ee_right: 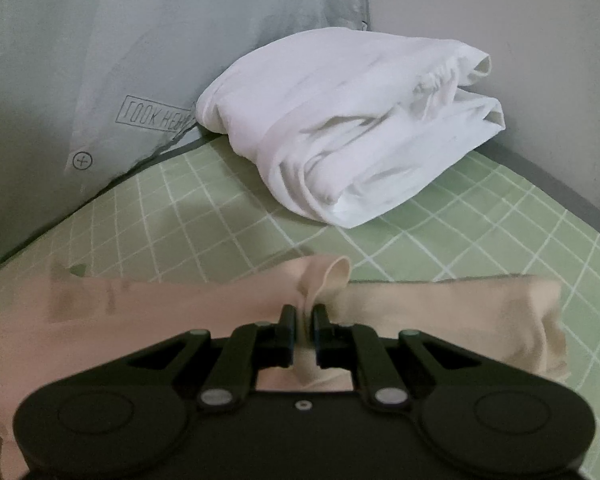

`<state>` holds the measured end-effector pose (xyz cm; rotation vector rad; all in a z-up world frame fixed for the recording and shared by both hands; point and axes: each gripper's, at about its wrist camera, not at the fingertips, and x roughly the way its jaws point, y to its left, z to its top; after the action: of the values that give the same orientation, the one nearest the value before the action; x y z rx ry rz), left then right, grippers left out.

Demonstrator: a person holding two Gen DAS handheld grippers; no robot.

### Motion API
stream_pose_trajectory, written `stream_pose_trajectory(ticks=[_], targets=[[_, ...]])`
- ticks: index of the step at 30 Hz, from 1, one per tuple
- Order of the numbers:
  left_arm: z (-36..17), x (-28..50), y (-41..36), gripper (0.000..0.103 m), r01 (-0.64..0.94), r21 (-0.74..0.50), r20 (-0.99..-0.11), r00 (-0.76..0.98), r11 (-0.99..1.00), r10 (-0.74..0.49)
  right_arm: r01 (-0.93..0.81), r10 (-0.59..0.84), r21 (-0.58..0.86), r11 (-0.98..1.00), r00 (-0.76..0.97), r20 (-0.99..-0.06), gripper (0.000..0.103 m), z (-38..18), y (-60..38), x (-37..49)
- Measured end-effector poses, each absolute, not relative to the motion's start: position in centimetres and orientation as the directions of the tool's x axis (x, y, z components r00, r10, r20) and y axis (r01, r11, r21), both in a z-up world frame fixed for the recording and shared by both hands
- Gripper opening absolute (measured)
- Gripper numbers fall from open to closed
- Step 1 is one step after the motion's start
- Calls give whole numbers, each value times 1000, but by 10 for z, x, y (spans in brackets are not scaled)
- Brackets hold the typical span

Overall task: Fold clothes
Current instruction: 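Grasp the beige sleeve cuff with the right gripper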

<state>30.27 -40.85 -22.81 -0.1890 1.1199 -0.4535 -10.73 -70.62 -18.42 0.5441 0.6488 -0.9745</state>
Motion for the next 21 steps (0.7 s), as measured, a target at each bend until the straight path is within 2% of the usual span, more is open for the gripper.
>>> stream_pose_trajectory(ticks=[1, 2, 3, 8, 12, 14, 15, 19, 21], targets=[[-226, 305, -409, 18, 263, -357, -819, 373, 896, -436, 879, -577, 124, 460, 402, -711, 9, -183, -706, -107], [-222, 306, -412, 10, 279, -332, -814, 399, 901, -423, 880, -582, 117, 461, 399, -708, 9, -183, -706, -107], [-220, 309, -417, 7, 296, -303, -806, 427, 906, -409, 880, -587, 110, 462, 396, -706, 9, -182, -706, -107], [-215, 324, -430, 7, 322, -265, -787, 473, 909, -397, 882, -612, 75, 465, 382, -693, 9, -179, -705, -106], [-220, 332, -430, 7, 309, -294, -795, 446, 905, -411, 883, -614, 58, 467, 370, -697, 9, -180, -705, -106], [-217, 331, -428, 8, 380, -325, -795, 386, 866, -468, 883, -609, 58, 466, 367, -703, 9, -181, -705, -105], [-214, 330, -424, 11, 375, -349, -785, 383, 859, -486, 884, -607, 59, 465, 366, -705, 9, -182, -705, -105], [-204, 316, -403, 55, 326, -423, -759, 382, 846, -527, 886, -598, 63, 459, 361, -716, 9, -186, -705, -105], [-203, 309, -395, 67, 304, -451, -759, 363, 839, -540, 887, -594, 63, 457, 358, -720, 9, -188, -705, -104]])
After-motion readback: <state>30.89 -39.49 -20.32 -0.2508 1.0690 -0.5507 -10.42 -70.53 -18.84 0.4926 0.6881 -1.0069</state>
